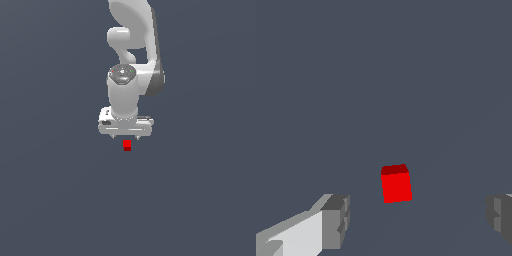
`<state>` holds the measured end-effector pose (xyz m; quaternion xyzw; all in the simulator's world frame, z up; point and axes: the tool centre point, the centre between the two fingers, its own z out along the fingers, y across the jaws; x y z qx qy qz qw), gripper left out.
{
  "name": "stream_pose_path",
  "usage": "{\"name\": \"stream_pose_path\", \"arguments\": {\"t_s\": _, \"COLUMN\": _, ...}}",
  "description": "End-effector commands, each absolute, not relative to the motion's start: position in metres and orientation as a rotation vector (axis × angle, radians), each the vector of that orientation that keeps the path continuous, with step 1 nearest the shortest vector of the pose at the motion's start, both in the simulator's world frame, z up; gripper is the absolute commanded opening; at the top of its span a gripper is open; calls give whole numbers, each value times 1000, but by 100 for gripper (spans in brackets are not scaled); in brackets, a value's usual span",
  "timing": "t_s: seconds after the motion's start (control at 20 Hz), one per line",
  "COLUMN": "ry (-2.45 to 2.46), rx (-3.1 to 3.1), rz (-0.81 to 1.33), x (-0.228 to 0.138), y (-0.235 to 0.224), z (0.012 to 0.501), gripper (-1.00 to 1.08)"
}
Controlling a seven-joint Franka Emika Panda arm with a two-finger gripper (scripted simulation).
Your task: Pick up the red cube and move it to a goal position.
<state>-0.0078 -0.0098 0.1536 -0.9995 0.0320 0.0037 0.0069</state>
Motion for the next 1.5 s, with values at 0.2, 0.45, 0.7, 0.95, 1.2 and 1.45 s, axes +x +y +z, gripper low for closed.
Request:
{"name": "stream_pose_path", "arguments": {"t_s": 0.2, "ry": 94, "rx": -3127, "rz": 11, "x": -9, "y": -9, "z": 149, "gripper": 100}}
{"name": "stream_pose_path", "arguments": {"t_s": 0.45, "ry": 69, "rx": -3129, "rz": 10, "x": -15, "y": -8, "z": 132, "gripper": 100}}
{"name": "stream_pose_path", "arguments": {"t_s": 0.7, "ry": 24, "rx": -3132, "rz": 7, "x": -25, "y": -6, "z": 102, "gripper": 100}}
{"name": "stream_pose_path", "arguments": {"t_s": 0.95, "ry": -32, "rx": -3136, "rz": 4, "x": -37, "y": -4, "z": 63, "gripper": 100}}
{"name": "stream_pose_path", "arguments": {"t_s": 1.2, "ry": -72, "rx": -3138, "rz": 1, "x": -44, "y": -4, "z": 34, "gripper": 100}}
{"name": "stream_pose_path", "arguments": {"t_s": 1.45, "ry": -92, "rx": -3140, "rz": 0, "x": -48, "y": -3, "z": 20, "gripper": 100}}
